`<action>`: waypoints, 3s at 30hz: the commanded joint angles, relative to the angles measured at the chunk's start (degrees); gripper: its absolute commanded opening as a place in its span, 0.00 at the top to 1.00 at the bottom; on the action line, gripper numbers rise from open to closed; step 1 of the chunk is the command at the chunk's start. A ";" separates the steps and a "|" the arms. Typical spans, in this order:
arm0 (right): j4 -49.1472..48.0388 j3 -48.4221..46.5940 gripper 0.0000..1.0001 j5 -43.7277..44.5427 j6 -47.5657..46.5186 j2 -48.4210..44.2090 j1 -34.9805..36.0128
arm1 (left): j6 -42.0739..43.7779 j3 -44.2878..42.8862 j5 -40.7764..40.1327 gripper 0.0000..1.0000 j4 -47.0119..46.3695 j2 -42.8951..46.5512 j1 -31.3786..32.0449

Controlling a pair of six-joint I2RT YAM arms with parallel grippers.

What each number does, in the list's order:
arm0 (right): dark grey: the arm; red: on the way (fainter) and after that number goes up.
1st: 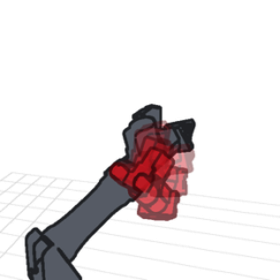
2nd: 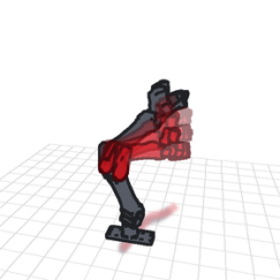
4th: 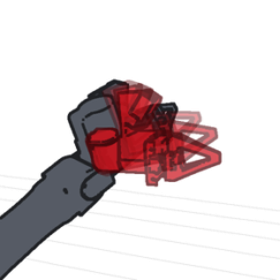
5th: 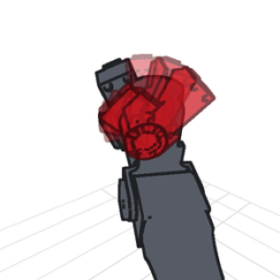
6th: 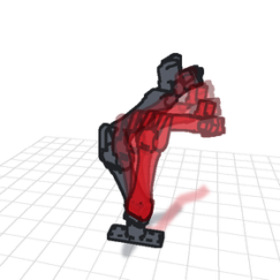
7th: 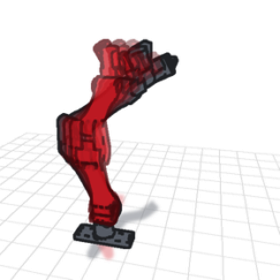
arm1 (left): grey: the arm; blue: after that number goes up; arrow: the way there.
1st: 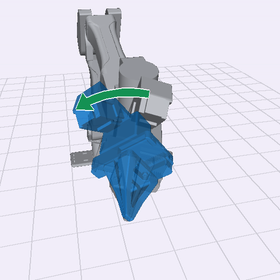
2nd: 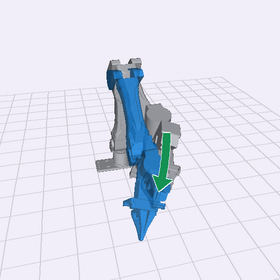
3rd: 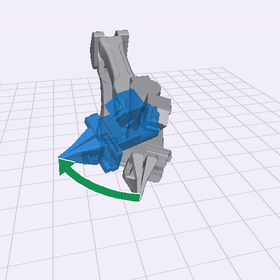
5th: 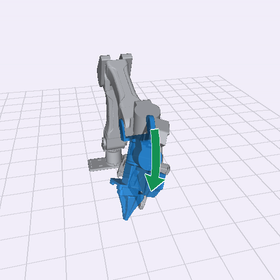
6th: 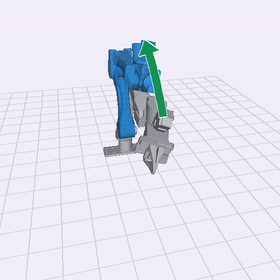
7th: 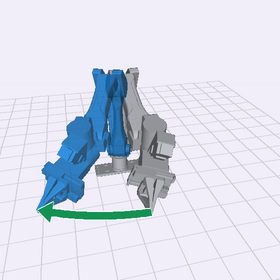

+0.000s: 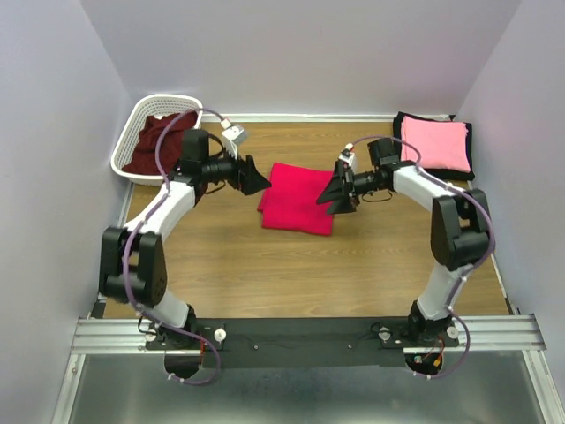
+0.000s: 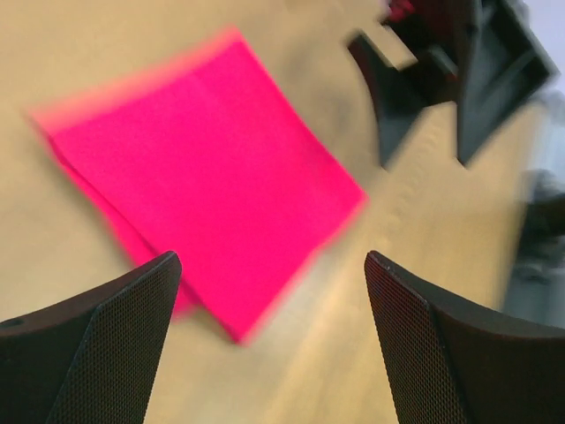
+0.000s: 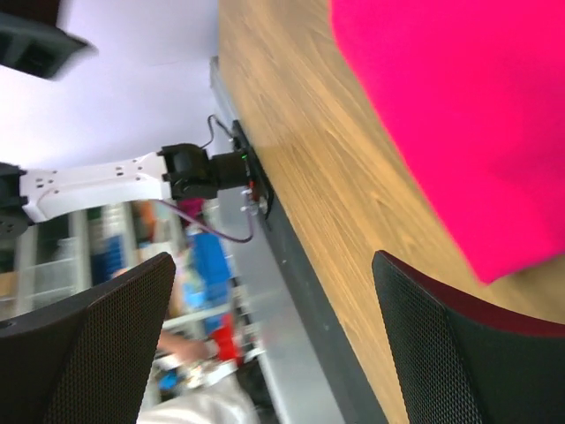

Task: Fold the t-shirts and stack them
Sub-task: Fold the tshirt, then neatly place the folded tshirt to the corner

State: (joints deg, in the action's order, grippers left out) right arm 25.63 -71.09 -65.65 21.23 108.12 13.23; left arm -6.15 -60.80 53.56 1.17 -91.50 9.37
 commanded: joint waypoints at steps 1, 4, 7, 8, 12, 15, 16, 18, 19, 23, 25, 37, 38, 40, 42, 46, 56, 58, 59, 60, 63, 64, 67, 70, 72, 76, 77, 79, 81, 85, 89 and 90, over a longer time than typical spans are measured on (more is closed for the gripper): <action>5.22 1.90 0.00 12.95 -4.18 -9.93 -1.36 | 22.99 -3.80 -13.99 0.08 8.40 8.26 6.94; 5.05 4.37 0.00 21.76 -3.48 -14.33 -3.38 | 36.80 -1.70 -24.97 0.08 6.76 13.01 15.74; 5.13 4.12 0.00 23.99 -1.82 -13.73 -6.89 | 45.07 2.17 -31.13 0.26 2.88 15.65 25.59; 5.13 3.94 0.00 24.16 -1.20 -13.37 -7.95 | 46.48 3.22 -32.71 0.29 2.26 15.39 30.57; 5.05 4.03 0.00 24.34 1.17 -10.91 -12.17 | 51.41 6.64 -38.70 0.45 -2.73 12.59 37.82; 5.05 4.03 0.00 22.85 2.14 -9.24 -12.97 | 54.22 9.55 -42.04 0.53 -8.36 9.34 42.65; 5.05 3.86 0.00 22.06 2.32 -8.98 -12.97 | 54.84 9.73 -43.00 0.54 -9.94 8.28 44.23; 5.05 3.77 0.00 21.53 2.50 -8.10 -12.97 | 54.85 8.86 -44.06 0.55 -10.92 4.07 45.12; 5.05 3.94 0.00 21.09 2.50 -7.92 -12.97 | 54.93 8.24 -44.07 0.56 -10.84 2.75 45.47; 4.78 4.73 0.00 20.48 2.85 -7.31 -12.97 | 55.55 6.83 -43.89 0.56 -11.98 -2.96 45.65; 4.26 5.08 0.00 20.30 3.72 -6.69 -12.97 | 55.64 6.13 -43.20 0.56 -12.16 -4.73 45.65; 4.17 4.38 0.00 19.33 4.78 -3.96 -12.97 | 57.21 2.87 -43.45 0.53 -12.25 -14.66 45.65; 4.17 4.38 0.00 19.24 4.78 -3.79 -12.97 | 57.30 2.79 -43.45 0.53 -12.07 -15.02 45.65; 4.17 4.38 0.00 18.98 4.87 -3.44 -12.97 | 57.31 2.87 -43.89 0.53 -11.98 -15.98 45.65; 4.08 4.29 0.00 18.63 4.87 -2.83 -12.97 | 56.00 1.56 -44.33 0.54 -11.54 -17.21 45.57; 3.90 3.42 0.00 18.28 4.78 -1.68 -12.88 | 53.53 -1.60 -44.95 0.63 -9.44 -18.71 44.51; -11.37 8.85 0.02 15.82 15.65 -0.36 -12.97 | 48.97 -5.91 -37.22 1.00 -6.54 -15.99 42.32; -18.13 11.32 0.02 15.64 19.09 -0.54 -12.97 | 47.56 -7.40 -34.85 1.00 -5.92 -15.55 42.14; -19.90 11.93 0.02 16.07 21.89 -0.62 -12.97 | 46.85 -7.84 -34.40 1.00 -5.74 -15.37 42.05; -22.61 12.46 0.02 16.16 22.96 -0.54 -12.97 | 46.32 -8.63 -33.70 1.00 -5.39 -15.11 41.96; -25.09 14.04 0.02 15.99 25.87 0.34 -12.97 | 45.62 -9.08 -32.56 1.00 -4.86 -14.32 41.79; -26.67 14.48 0.02 15.90 26.57 0.34 -13.06 | 45.70 -9.34 -32.47 1.00 -4.77 -14.23 41.70; -33.52 18.17 0.02 15.99 30.96 -0.62 -12.62 | 45.44 -10.22 -32.03 1.00 -4.42 -14.05 41.44; -42.90 22.48 0.04 16.95 37.37 -1.07 -10.60 | 45.44 -11.36 -31.85 1.00 -3.81 -14.49 41.35; -48.45 24.50 0.05 18.53 41.33 -0.45 -8.58 | 44.92 -11.97 -31.59 1.00 -3.63 -14.58 41.17; -55.75 26.09 0.13 20.99 45.38 2.27 -6.03 | 43.86 -13.47 -30.71 1.00 -2.84 -14.84 40.47; -58.30 26.96 0.22 22.39 48.00 2.88 -5.59 | 43.86 -13.65 -30.53 1.00 -2.75 -14.84 40.38; -65.42 29.42 0.33 25.11 50.39 3.15 -5.41 | 44.21 -14.09 -30.36 1.00 -2.49 -14.67 40.38; -66.67 29.52 0.45 29.77 51.10 3.42 -5.06 | 44.38 -14.35 -30.27 1.00 -2.05 -14.76 40.38; -67.64 27.76 0.43 33.12 51.80 6.39 -4.45 | 44.21 -14.44 -29.74 1.00 -1.61 -14.84 40.38; -68.34 25.30 0.41 34.18 52.33 9.39 -4.36 | 44.03 -14.44 -29.48 1.00 -1.61 -14.84 40.38; -68.43 24.69 0.41 34.88 52.33 9.74 -4.36 | 44.03 -14.44 -29.57 1.00 -1.52 -14.84 40.38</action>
State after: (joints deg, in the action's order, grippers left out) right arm -40.27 -44.62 -36.67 72.90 115.02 8.34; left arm 38.83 -73.71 21.69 -0.49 -107.90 49.71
